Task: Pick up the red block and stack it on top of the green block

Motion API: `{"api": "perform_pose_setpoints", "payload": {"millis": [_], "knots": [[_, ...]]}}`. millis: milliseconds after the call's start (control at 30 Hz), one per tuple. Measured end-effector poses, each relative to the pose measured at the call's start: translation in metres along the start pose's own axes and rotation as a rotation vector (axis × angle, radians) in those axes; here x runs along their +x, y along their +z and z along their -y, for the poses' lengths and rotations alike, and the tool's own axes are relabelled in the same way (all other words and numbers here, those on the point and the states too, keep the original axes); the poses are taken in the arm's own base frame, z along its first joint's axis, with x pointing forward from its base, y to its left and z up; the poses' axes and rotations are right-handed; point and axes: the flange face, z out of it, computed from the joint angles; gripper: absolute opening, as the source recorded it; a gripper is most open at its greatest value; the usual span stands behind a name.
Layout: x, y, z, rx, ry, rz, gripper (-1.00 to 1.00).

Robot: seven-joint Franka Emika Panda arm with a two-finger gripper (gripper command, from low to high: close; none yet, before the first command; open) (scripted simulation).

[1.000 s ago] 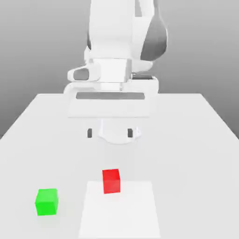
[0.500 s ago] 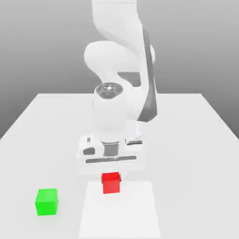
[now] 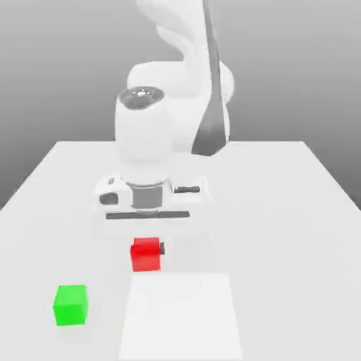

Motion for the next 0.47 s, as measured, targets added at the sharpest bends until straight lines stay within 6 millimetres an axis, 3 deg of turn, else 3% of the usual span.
{"api": "perform_pose_setpoints", "payload": {"millis": [167, 333, 367, 467], "knots": [[0.079, -0.016, -0.038, -0.007, 0.201, -0.008, -1.00], [0.089, 0.032, -0.038, -0.009, 0.212, -0.010, -1.00], [0.089, 0.040, -0.038, -0.010, 0.213, -0.011, 1.00], [0.089, 0.040, -0.038, -0.010, 0.213, -0.010, 1.00]]}}
